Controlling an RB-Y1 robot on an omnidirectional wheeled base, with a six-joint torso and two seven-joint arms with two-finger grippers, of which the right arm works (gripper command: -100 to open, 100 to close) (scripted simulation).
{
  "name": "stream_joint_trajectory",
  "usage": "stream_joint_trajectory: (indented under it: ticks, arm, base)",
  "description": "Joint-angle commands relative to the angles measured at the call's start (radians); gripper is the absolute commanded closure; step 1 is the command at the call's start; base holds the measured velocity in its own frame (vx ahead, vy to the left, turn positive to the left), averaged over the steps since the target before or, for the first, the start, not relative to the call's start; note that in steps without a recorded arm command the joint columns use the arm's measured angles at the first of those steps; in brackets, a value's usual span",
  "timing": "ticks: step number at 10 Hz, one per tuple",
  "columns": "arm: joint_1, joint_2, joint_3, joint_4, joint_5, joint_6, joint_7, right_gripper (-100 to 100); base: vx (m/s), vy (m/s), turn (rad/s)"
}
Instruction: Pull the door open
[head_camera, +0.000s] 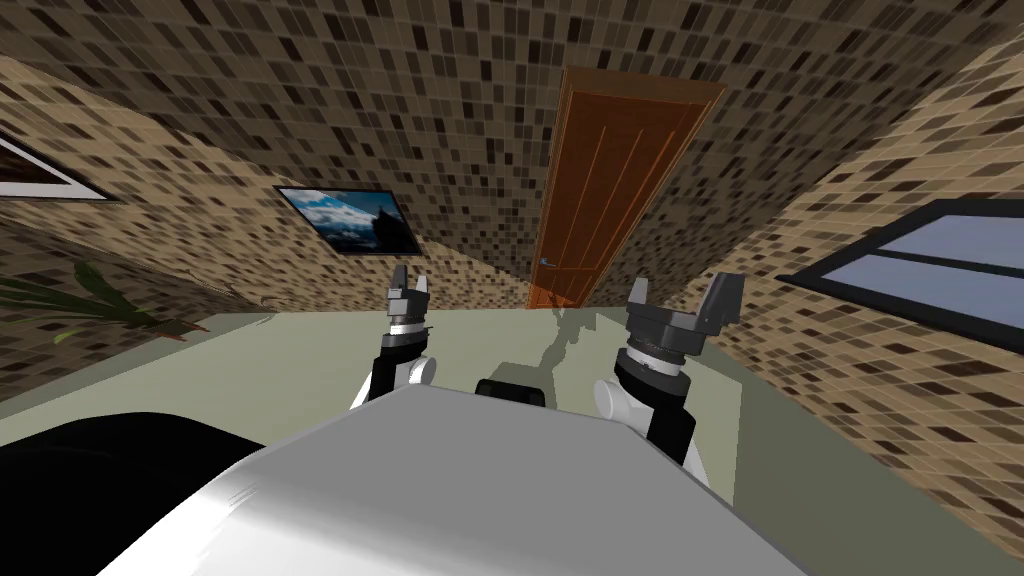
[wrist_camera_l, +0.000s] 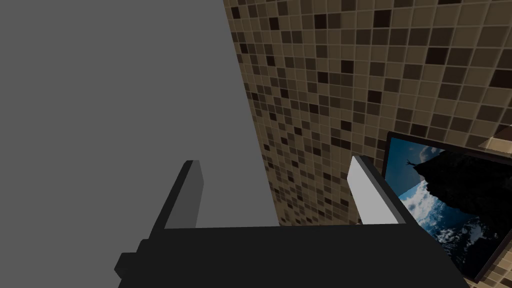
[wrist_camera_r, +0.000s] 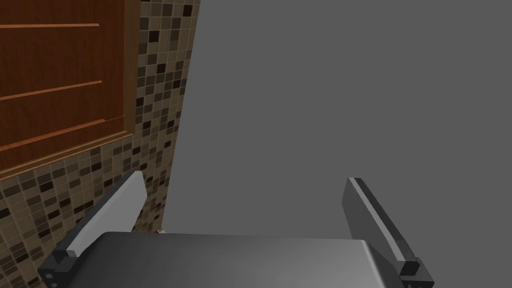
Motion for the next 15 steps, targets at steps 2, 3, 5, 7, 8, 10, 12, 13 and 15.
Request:
stream_joint_trajectory:
  ticks: [2, 3, 5, 7, 8, 10, 12, 13, 15]
  arm:
    - [-0.014, -0.009, -0.001, 0.045, -0.012, -0.006, -0.001, -100]
    - [-0.022, -0.014, -0.001, 0.069, -0.018, -0.009, -0.002, -100]
    - [-0.036, -0.022, -0.002, 0.113, -0.030, -0.015, -0.003, -100]
    - [-0.053, -0.030, -0.003, 0.166, -0.044, -0.021, -0.005, -100]
    - [-0.060, -0.033, -0.003, 0.185, -0.050, -0.024, -0.005, -100]
    - [-0.074, -0.039, -0.004, 0.229, -0.061, -0.029, -0.007, -100]
    - [-0.088, -0.045, -0.005, 0.273, -0.073, -0.035, -0.008, -100]
    - [-0.096, -0.048, -0.005, 0.297, -0.080, -0.038, -0.009, -100]
    - [-0.112, -0.054, -0.006, 0.349, -0.093, -0.045, -0.010, -100]
  base:
    - [0.059, -0.061, 0.079]
    - [0.089, 0.007, 0.057]
    - [0.112, -0.005, 0.072]
    - [0.101, -0.035, 0.093]
    - [0.079, -0.026, 0.060]
    - [0.085, -0.025, 0.062]
    - [0.085, -0.027, 0.075]
    - [0.093, -0.041, 0.065]
    - [0.082, -0.051, 0.092]
